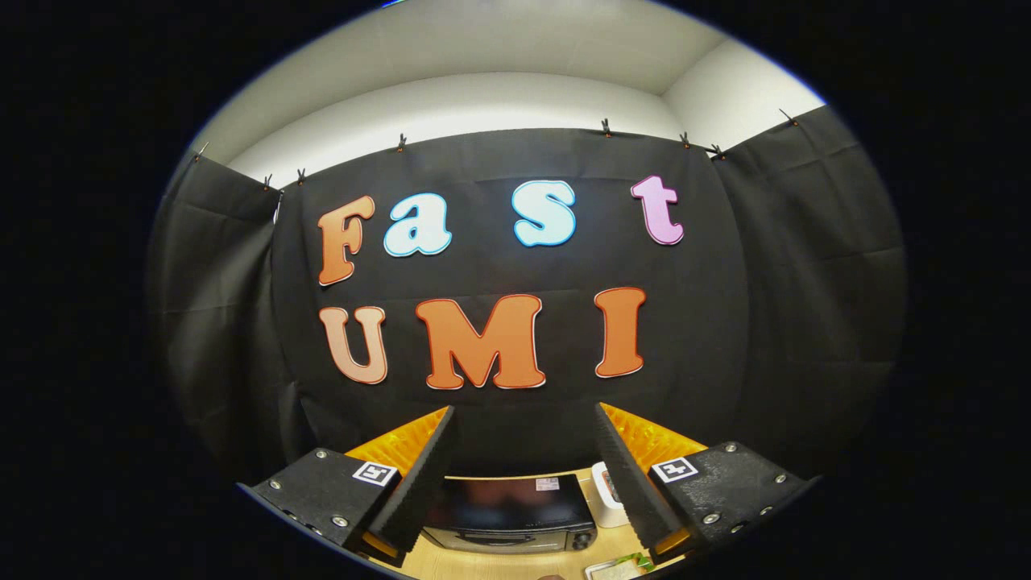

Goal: Open the toaster oven, put the food inside, and close the toaster oven door.

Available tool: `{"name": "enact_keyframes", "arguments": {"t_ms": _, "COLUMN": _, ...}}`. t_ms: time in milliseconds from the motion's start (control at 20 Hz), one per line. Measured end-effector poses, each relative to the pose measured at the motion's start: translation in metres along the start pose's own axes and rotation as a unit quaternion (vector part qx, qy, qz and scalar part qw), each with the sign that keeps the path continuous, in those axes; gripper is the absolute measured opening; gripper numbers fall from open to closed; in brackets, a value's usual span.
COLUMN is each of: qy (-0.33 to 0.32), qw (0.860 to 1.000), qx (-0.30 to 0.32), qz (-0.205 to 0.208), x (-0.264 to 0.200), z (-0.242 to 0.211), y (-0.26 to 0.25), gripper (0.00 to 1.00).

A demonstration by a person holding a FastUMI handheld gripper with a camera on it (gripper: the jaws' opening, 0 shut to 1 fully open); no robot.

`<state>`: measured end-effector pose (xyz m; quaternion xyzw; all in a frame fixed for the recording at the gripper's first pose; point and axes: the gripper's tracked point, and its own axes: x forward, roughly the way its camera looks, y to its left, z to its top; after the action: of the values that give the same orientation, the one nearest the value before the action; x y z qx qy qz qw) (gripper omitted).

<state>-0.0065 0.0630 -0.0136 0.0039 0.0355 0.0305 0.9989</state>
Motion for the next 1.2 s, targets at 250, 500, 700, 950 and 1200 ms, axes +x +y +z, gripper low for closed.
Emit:
{"name": "enact_keyframes", "arguments": {"t_ms": 250, "qy": 0.01, "qw": 1.0, "qx": -0.01, "qz": 0.022, "x": 0.016, "z": -0.027, "y": 0.028, "gripper": 0.99}}
{"name": "enact_keyframes", "arguments": {"t_ms": 500, "qy": 0.029, "qw": 0.999, "qx": -0.031, "qz": 0.025, "x": 0.038, "z": -0.092, "y": 0.042, "gripper": 0.99}}
{"name": "enact_keyframes", "arguments": {"t_ms": 700, "qy": 0.039, "qw": 0.997, "qx": -0.069, "qz": 0.007, "x": 0.065, "z": -0.159, "y": 0.041, "gripper": 0.99}}
{"name": "enact_keyframes", "arguments": {"t_ms": 950, "qy": 0.08, "qw": 0.994, "qx": -0.072, "qz": 0.011, "x": 0.094, "z": -0.242, "y": 0.049, "gripper": 0.99}}
{"name": "enact_keyframes", "arguments": {"t_ms": 1200, "qy": 0.136, "qw": 0.988, "qx": -0.077, "qz": 0.012, "x": 0.104, "z": -0.308, "y": 0.05, "gripper": 0.99}}
